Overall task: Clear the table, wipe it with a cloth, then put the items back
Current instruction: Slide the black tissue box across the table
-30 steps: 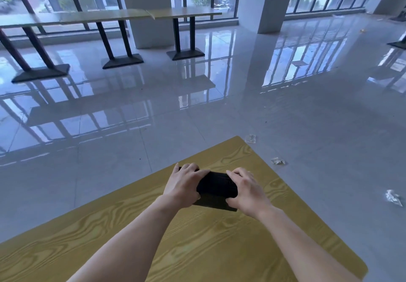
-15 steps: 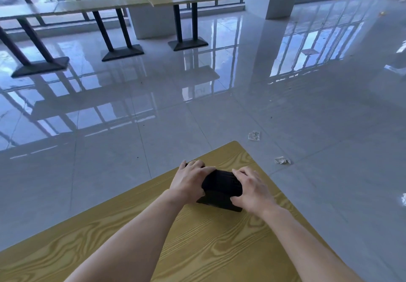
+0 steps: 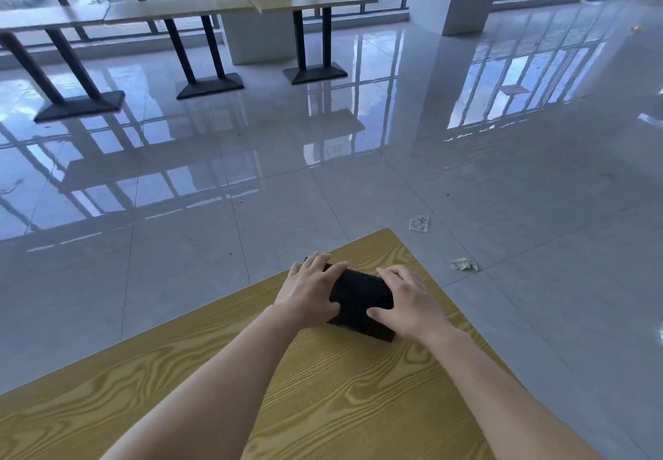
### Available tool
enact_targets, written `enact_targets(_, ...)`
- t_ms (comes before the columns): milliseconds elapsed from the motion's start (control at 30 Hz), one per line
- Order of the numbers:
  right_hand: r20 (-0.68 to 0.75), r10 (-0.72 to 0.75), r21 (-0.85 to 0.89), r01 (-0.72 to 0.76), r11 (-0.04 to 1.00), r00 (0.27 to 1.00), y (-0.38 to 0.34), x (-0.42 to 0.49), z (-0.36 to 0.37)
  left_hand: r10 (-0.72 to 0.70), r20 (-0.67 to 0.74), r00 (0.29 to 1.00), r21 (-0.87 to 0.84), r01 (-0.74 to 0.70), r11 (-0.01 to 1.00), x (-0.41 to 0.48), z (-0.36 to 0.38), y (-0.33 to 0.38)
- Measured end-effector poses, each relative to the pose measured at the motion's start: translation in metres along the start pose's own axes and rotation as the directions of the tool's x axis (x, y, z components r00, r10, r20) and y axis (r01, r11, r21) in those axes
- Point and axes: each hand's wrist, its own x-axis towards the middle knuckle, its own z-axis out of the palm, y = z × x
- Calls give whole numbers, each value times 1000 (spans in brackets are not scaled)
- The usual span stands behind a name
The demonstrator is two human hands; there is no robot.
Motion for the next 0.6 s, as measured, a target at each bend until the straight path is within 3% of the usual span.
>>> enact_targets(267, -61, -98, -33, 96, 995, 993, -38, -11, -12, -81, -171, 982, 14, 84, 996, -51, -12, -11)
enact_targets(600, 49, -314, -34, 316, 948, 948, -145, -38, 19, -269, -272, 924, 26, 287, 958, -176, -40, -62)
